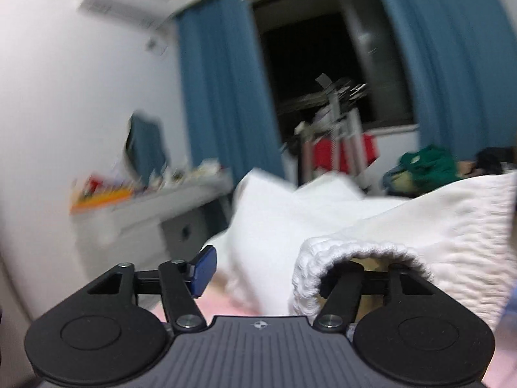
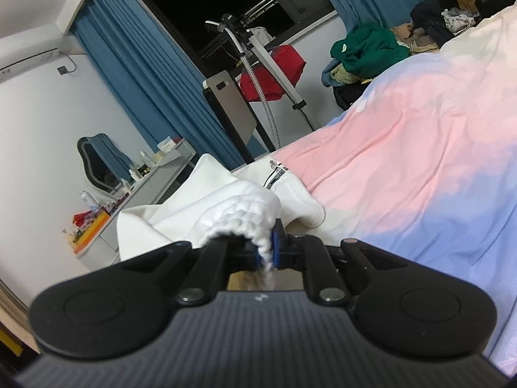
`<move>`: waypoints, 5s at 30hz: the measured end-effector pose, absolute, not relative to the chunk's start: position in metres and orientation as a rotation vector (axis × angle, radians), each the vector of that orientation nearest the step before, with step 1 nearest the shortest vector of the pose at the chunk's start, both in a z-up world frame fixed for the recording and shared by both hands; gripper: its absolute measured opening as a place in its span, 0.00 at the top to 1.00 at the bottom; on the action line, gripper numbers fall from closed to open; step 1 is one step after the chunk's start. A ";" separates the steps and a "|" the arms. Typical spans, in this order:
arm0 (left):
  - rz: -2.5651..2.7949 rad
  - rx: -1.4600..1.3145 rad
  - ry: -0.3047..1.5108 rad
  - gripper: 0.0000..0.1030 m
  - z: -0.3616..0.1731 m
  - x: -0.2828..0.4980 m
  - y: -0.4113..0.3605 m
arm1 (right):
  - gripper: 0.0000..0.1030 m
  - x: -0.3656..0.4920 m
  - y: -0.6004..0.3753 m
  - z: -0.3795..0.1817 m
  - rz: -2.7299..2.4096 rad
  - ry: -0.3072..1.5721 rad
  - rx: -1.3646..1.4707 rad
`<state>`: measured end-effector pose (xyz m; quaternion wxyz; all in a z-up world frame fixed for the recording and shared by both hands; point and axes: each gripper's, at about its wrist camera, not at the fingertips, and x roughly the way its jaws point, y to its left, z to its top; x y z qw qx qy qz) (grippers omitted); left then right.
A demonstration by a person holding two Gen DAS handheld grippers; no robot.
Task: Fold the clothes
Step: 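Lift the sweatpants with both grippers and shake them out in the air, then lay the sweatpants flat on the bedspread and open both grippers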
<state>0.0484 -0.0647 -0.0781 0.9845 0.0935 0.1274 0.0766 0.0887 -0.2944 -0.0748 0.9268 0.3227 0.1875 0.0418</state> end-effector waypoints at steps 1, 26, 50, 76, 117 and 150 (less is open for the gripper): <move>0.162 0.172 0.289 0.37 -0.077 0.057 -0.055 | 0.89 0.089 -0.293 -0.074 0.090 0.378 0.661; 0.029 0.110 0.394 0.79 -0.084 0.084 -0.042 | 0.89 0.096 -0.306 -0.103 0.069 0.382 0.742; -0.270 0.115 0.006 0.92 0.063 0.024 -0.118 | 0.90 0.050 -0.405 -0.024 -0.056 0.056 0.894; -0.735 -0.441 -0.303 0.92 0.298 -0.102 -0.106 | 0.90 0.045 -0.439 0.391 -0.032 -0.207 0.198; 0.056 -0.486 0.765 0.24 -0.126 0.272 0.320 | 0.12 0.445 0.062 -0.076 0.351 0.727 -0.773; -0.336 -0.514 0.858 0.05 -0.089 0.129 0.174 | 0.12 0.015 -0.373 -0.051 -0.286 0.456 0.817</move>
